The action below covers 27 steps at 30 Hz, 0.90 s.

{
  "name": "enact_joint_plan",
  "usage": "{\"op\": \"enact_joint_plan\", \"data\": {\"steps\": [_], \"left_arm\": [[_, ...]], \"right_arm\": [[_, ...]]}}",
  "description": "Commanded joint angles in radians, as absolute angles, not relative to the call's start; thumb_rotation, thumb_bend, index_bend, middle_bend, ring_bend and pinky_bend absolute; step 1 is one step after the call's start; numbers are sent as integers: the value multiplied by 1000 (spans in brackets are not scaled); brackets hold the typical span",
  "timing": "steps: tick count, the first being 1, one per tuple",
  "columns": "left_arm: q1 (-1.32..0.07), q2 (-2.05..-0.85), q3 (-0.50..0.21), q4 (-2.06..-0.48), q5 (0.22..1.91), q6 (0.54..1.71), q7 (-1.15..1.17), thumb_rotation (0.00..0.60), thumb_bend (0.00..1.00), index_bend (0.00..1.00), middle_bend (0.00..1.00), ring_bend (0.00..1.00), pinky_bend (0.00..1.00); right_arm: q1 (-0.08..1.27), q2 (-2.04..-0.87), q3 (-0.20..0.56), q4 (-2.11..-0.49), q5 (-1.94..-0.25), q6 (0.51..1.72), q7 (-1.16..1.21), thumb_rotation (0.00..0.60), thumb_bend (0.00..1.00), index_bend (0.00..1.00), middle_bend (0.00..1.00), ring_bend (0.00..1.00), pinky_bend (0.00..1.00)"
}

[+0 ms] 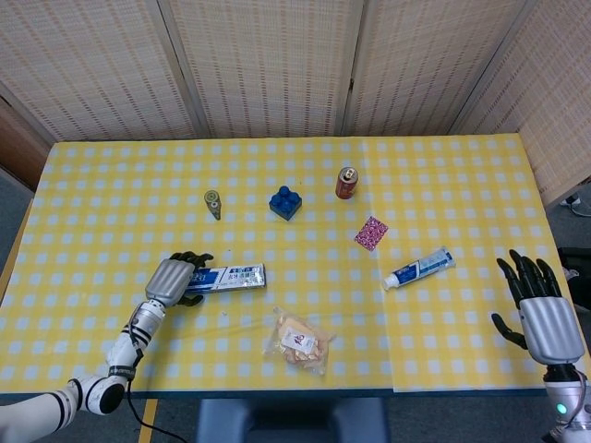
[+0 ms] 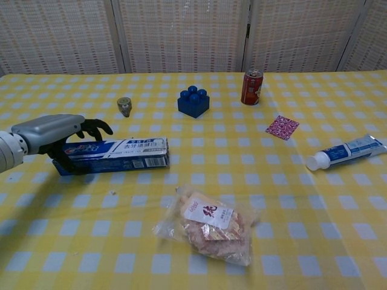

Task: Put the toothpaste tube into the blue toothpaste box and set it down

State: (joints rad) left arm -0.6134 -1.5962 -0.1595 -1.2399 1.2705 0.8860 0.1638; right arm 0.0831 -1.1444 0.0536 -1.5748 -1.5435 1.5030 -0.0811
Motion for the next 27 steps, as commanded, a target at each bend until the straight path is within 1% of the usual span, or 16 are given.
{"op": "enact_joint_plan", "data": {"steps": [1,4,8,15,20,27], "left_arm": [[-620,-1599,-158,-1233,1260,881,173,600,265,244,362,239,279],[-629,-1601,-156,-1220,1243,869,198,600,263,275,396,267,301],[-649,-1600,-147,-1213,1207,844,280,600,258,315,468,328,356],[-667,-1585,-153,-1232,1129,814,338,600,241,368,576,429,452],[-664,-1568,-153,-1270,1121,851,360,600,232,405,682,531,549],[-649,-1536,-145,-1337,1129,921,395,600,230,428,725,577,599]], "right_arm": [[82,-1144,51,-1574,-1548,1505,-81,600,313,0,0,0,0],[82,-1141,43,-1575,-1560,1503,-75,600,312,0,0,0,0],[83,-1140,36,-1576,-1575,1502,-71,600,314,0,0,0,0],[80,-1146,34,-1572,-1576,1506,-79,600,313,0,0,0,0],[81,-1151,29,-1575,-1581,1500,-90,600,313,0,0,0,0],[92,-1153,34,-1572,-1560,1471,-91,600,313,0,0,0,0]]}}
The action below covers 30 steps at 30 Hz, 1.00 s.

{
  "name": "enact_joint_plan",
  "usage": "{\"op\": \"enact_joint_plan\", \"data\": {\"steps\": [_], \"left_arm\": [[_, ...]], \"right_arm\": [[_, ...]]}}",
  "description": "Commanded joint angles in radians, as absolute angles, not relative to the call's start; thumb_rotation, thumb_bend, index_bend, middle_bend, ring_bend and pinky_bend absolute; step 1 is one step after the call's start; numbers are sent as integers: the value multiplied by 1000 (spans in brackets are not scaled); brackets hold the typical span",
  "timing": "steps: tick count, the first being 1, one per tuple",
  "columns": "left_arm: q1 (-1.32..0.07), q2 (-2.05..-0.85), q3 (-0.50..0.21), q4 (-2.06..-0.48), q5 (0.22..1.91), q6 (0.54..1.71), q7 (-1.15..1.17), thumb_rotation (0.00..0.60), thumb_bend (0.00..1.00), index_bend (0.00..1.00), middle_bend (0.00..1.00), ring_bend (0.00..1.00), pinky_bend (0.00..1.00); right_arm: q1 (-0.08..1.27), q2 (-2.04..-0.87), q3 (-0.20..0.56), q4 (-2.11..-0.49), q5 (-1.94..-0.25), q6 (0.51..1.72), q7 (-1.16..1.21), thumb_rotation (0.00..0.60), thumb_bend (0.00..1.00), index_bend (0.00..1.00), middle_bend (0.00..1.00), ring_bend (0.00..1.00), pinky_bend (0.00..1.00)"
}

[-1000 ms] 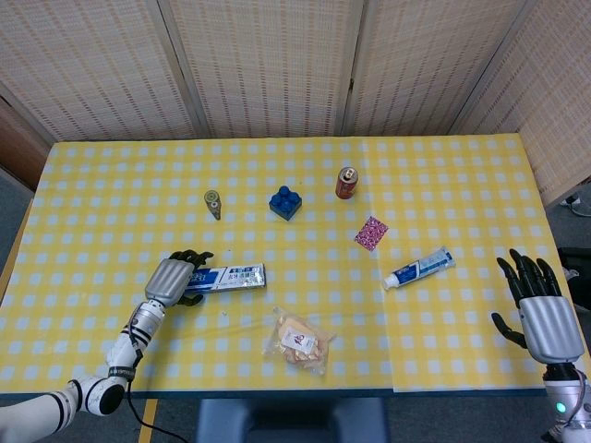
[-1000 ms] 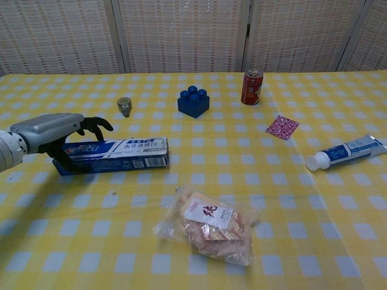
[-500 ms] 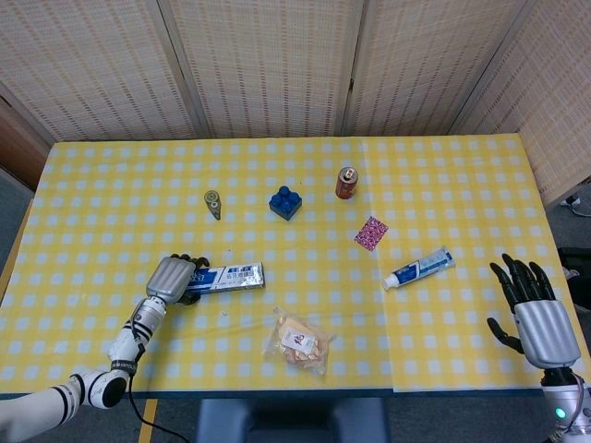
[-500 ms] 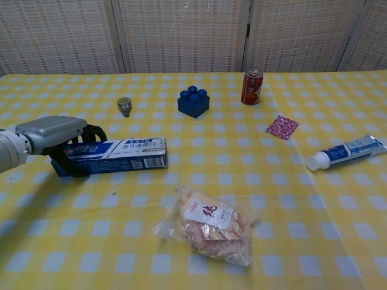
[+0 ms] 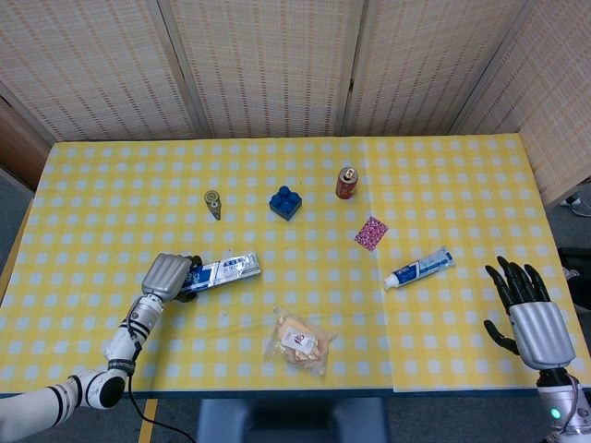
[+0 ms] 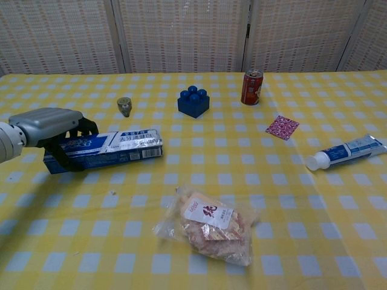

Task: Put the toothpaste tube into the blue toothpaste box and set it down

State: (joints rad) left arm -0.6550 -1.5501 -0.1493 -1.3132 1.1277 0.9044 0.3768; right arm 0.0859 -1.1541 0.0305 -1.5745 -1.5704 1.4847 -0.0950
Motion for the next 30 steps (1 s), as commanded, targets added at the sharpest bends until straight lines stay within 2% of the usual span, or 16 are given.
{"op": "enact_joint_plan", "data": {"steps": [1,8,17,24,30], "left_arm": [[-647,-1530,-144,-1348,1127,927,402,600,230,429,726,576,599],[-619,-1481,-127,-1445,1157,997,407,600,230,435,726,572,598],[-563,-1412,-90,-1559,1279,1068,247,600,230,443,726,572,598],[-561,-1385,-85,-1587,1317,1072,201,600,231,444,726,569,598],[-558,-1381,-89,-1578,1330,1080,172,600,231,444,726,568,598]], "right_arm": [[96,-1153,35,-1569,-1554,1461,-90,600,313,0,0,0,0],[177,-1138,57,-1492,-1471,1284,-83,600,313,0,0,0,0],[331,-1124,79,-1386,-1441,1048,-95,600,313,11,14,0,0],[439,-1184,104,-1300,-1411,921,-112,600,313,206,115,93,0],[512,-1273,91,-1187,-1390,815,-159,600,313,242,139,119,0]]}}
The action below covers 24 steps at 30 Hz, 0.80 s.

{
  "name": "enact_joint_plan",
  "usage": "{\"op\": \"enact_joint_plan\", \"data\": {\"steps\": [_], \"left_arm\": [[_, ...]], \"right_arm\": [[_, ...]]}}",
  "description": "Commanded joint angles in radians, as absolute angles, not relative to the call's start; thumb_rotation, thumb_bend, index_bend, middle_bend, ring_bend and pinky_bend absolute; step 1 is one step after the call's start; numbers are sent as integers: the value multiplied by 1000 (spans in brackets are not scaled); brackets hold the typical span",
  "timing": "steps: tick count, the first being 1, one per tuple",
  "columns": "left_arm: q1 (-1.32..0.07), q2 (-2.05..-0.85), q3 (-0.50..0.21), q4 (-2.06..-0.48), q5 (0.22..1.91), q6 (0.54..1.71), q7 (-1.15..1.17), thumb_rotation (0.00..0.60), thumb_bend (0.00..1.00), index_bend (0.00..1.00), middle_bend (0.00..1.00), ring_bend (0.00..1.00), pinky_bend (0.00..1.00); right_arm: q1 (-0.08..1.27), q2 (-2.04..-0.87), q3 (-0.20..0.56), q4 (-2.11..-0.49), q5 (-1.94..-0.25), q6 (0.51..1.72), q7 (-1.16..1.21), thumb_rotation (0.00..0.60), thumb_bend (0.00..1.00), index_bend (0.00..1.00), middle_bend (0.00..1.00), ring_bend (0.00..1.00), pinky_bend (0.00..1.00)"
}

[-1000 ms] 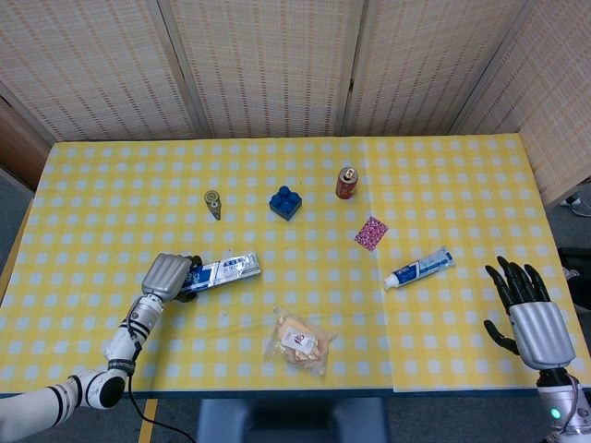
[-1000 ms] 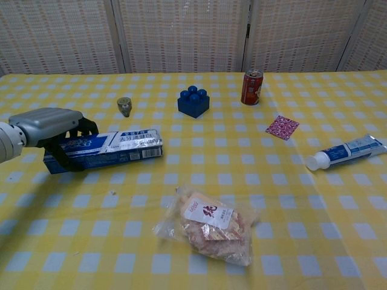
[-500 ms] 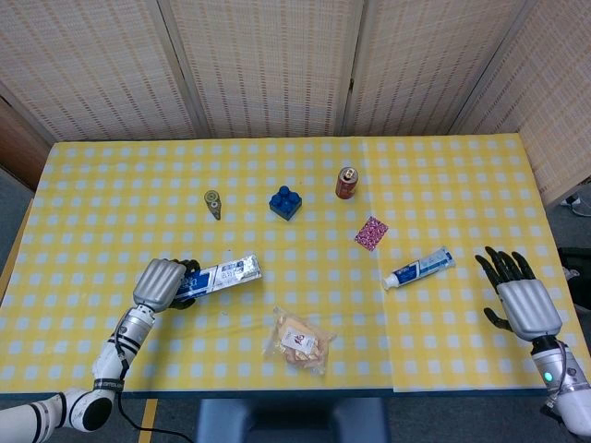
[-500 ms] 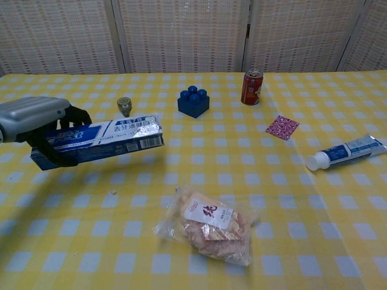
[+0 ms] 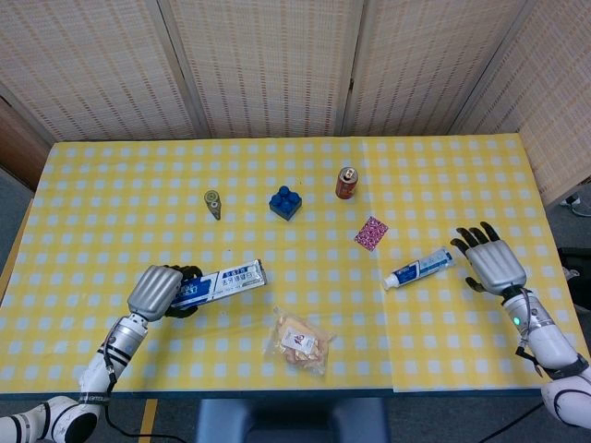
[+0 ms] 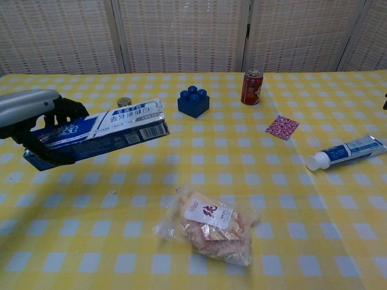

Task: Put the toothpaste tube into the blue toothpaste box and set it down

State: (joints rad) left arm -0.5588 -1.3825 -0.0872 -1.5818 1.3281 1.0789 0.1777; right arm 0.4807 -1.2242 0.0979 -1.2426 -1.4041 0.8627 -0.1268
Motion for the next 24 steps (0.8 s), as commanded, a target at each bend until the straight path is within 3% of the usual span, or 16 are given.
{"op": "enact_joint_plan", "data": {"steps": [1,15,24], "left_arm": [[-558,-1380,-90,-1577,1330,1080,169,600,231,444,726,568,598],[-552,-1376,-96,-1544,1338,1093,148,600,230,447,726,564,597],[-549,-1375,-96,-1524,1346,1095,125,600,230,425,726,561,589]], "right_arm": [[519,-1286,88,-1173,-1390,808,-168,600,313,243,141,120,0],[567,-1454,72,-978,-1385,799,-178,600,313,244,185,151,0],[590,-1540,62,-850,-1402,805,-158,600,314,365,240,188,0]]}}
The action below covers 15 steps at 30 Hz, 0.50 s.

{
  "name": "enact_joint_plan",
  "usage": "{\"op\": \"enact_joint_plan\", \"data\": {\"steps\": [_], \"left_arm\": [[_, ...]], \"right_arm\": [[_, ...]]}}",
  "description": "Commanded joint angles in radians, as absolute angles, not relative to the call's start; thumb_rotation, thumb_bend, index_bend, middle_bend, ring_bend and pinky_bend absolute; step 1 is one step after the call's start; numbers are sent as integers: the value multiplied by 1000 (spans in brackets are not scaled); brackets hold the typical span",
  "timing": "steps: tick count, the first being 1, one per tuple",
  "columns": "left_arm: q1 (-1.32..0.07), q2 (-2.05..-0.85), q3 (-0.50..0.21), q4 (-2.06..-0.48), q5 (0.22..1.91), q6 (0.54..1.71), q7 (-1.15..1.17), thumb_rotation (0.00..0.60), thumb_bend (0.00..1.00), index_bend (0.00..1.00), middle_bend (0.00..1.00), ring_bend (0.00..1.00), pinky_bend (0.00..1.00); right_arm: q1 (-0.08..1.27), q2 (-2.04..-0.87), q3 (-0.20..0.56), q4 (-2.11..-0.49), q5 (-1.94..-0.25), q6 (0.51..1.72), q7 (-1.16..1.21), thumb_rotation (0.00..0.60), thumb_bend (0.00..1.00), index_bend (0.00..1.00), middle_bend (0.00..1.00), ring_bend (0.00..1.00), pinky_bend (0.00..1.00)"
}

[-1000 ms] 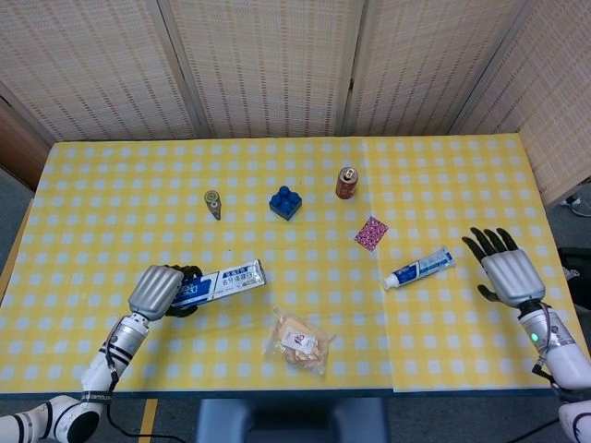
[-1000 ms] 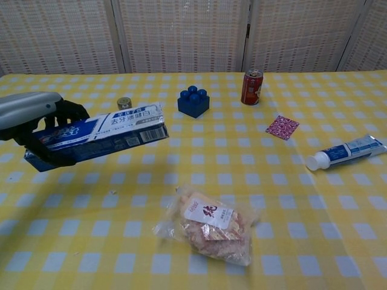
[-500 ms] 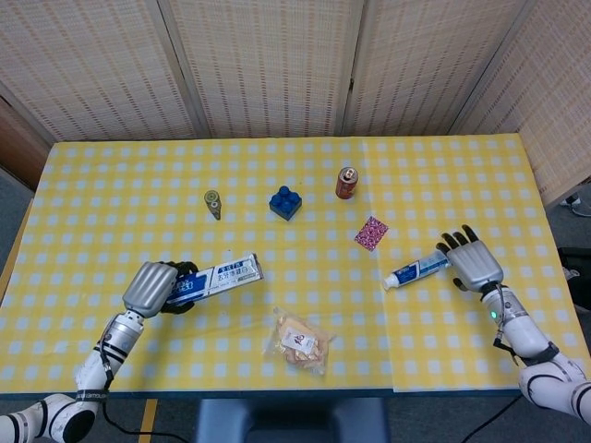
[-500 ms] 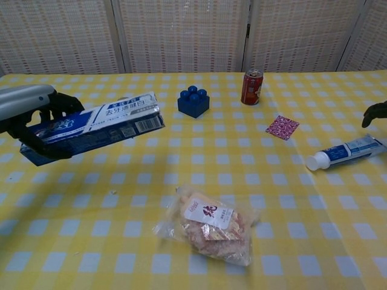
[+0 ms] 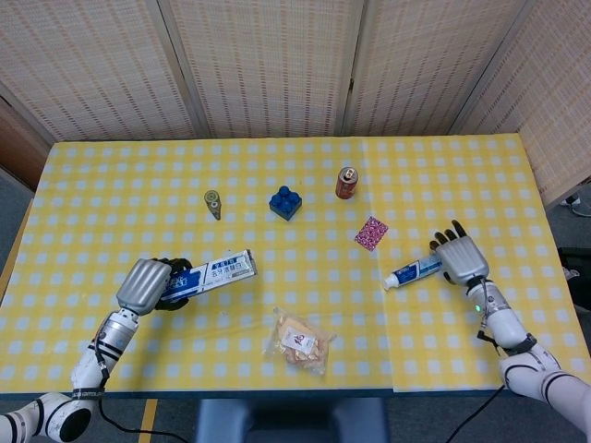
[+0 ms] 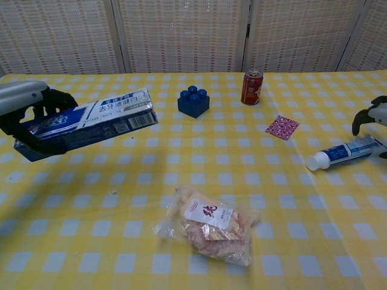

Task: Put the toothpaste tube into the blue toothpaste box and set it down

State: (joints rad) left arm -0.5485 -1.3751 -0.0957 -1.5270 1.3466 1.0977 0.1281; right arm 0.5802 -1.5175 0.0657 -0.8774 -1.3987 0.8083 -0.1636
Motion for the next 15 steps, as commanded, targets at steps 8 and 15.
{"op": "enact_joint_plan", "data": {"steps": [8,15], "left_arm": [[-548,-1371,-98,-1526,1345,1092,119,600,229,426,726,561,589],[-548,-1368,-100,-1525,1340,1087,116,600,230,426,726,561,588]], "right_arm": [[598,-1581,55,-791,-1407,811,-161,600,313,385,242,197,0],[599,-1615,48,-739,-1430,854,-152,600,313,534,385,332,319]]}}
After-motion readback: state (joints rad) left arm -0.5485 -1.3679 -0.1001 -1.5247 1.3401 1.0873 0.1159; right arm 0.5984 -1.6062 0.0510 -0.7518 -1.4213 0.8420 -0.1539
